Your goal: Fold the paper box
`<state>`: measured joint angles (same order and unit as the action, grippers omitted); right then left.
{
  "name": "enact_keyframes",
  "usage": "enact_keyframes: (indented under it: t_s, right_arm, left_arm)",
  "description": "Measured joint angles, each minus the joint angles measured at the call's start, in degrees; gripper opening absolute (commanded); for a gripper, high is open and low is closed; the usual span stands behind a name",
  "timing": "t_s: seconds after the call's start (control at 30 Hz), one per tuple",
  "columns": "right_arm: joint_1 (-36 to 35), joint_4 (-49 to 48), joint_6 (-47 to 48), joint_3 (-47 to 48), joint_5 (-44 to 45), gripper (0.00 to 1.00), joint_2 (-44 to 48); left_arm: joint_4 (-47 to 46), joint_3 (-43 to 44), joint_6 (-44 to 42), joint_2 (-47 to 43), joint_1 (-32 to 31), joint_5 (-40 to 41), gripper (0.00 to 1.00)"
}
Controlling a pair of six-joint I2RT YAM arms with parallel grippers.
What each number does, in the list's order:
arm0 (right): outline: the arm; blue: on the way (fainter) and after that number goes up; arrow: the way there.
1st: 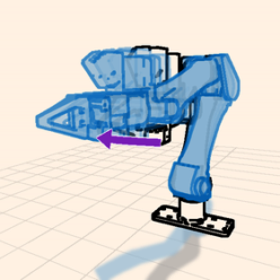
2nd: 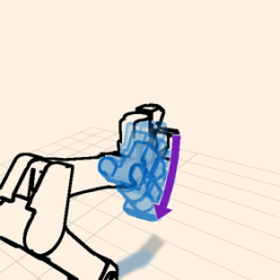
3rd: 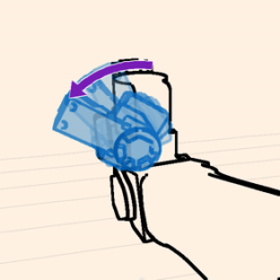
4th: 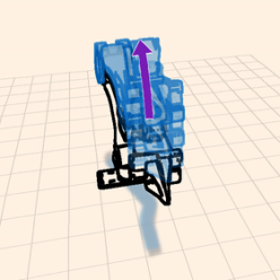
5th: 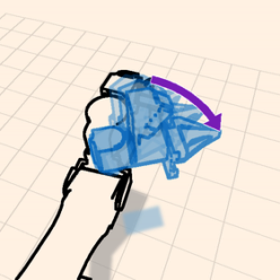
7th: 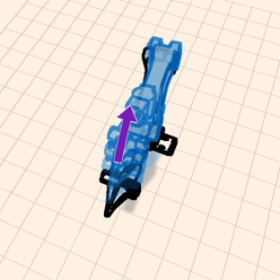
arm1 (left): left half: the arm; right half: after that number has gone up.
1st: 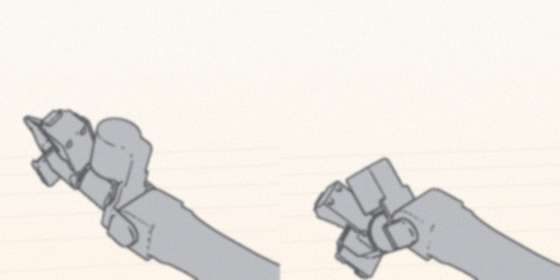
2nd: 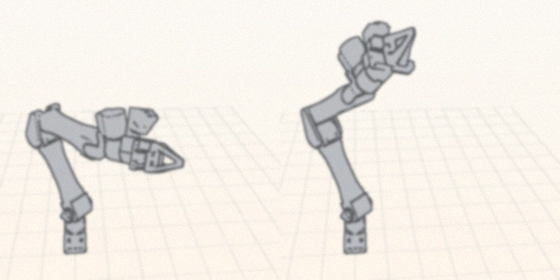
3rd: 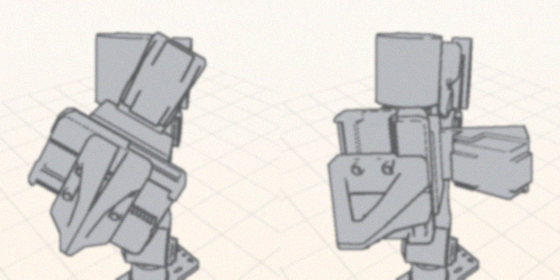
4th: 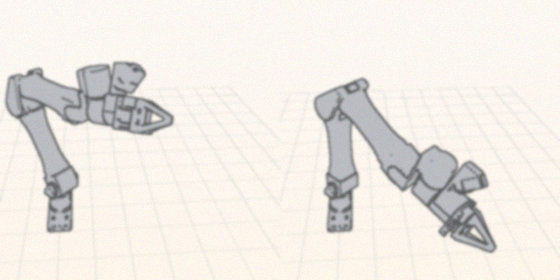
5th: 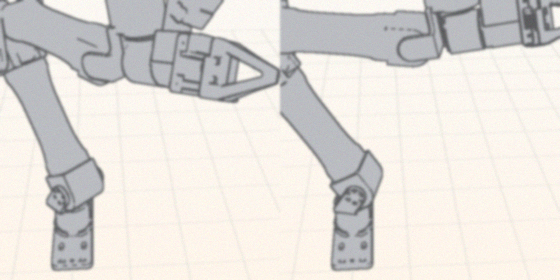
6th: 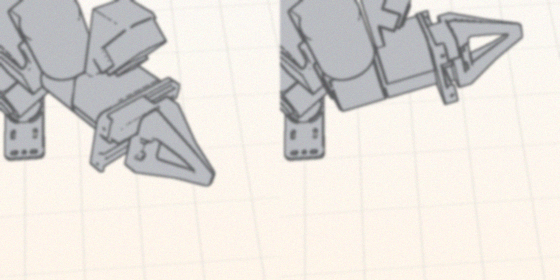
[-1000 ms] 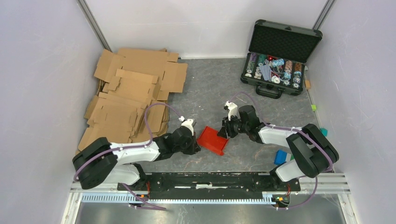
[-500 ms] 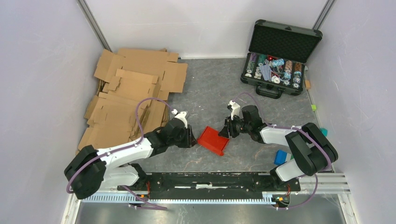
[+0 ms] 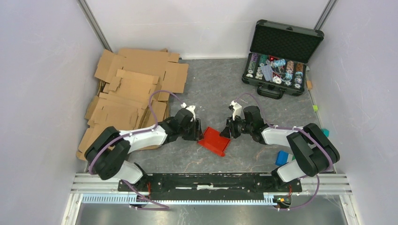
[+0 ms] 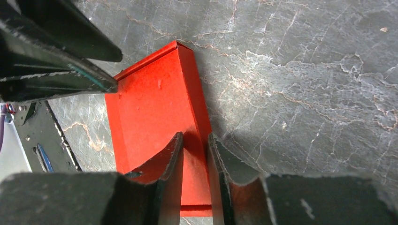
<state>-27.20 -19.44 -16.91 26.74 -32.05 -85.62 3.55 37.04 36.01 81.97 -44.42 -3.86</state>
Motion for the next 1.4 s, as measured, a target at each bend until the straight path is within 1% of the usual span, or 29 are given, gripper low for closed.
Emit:
enact_keyframes:
  t_s: [0.07,0.23,0.3,0.43,0.53,0.7,0.8,0.87,0.93,1.03,1.13,1.27,1.33,1.4]
  right_arm:
    - [0.0,0.0,-0.1,0.0,0.0,0.34,0.0]
    - [0.1,0.9,-0.4,-0.8,1.5,0.46,1.5]
    - [0.1,2.4,-0.3,-1.1,2.9,0.51,2.9]
    - [0.1,7.0,0.2,-1.7,7.0,0.61,6.8]
    - [0.1,10.2,0.7,-1.9,9.4,0.65,10.3]
    - [0.1,14.2,3.0,-2.5,12.7,0.63,17.6]
    - [0.1,15.6,4.4,-3.1,13.3,0.57,19.7]
    - [0.1,16.1,4.9,-3.6,13.4,0.54,19.8]
    - [0.1,16.3,5.2,-4.6,13.7,0.54,19.8]
    - [0.1,15.9,5.2,-5.7,13.7,0.53,19.0]
    - [0.1,12.9,4.2,-5.8,12.0,0.58,16.6]
    - [0.1,9.3,2.9,-5.8,10.1,0.58,14.0]
    - [0.1,8.3,2.5,-5.8,9.0,0.57,13.3]
    - [0.1,7.1,2.1,-5.9,7.7,0.53,12.5]
  left_arm:
    - [-0.6,1.6,-0.2,2.4,1.1,-1.6,0.52]
    - [-0.9,5.8,-1.2,8.0,2.7,-5.8,0.39]
    - [-0.7,7.2,-1.6,9.3,2.7,-6.9,0.35]
    - [-0.6,9.7,-3.0,11.6,2.7,-9.1,0.31]
    - [-0.6,10.0,-3.7,12.0,2.8,-10.0,0.26]
    - [-0.6,10.1,-4.2,12.0,3.0,-10.8,0.19]
    - [-0.3,10.6,-4.7,12.2,3.0,-11.7,0.13]
    - [0.6,11.0,-4.9,12.2,3.0,-11.9,0.09]
    - [2.0,11.8,-5.3,12.4,3.0,-12.3,0.07]
    - [4.0,13.0,-5.8,12.9,3.0,-12.9,0.06]
    - [5.9,13.7,-6.3,12.9,3.0,-13.0,0.06]
    - [7.7,14.5,-6.9,13.0,3.0,-12.9,0.05]
    - [8.8,15.0,-7.7,13.0,3.0,-12.8,0.04]
    - [9.9,15.9,-8.5,13.3,3.0,-12.8,0.03]
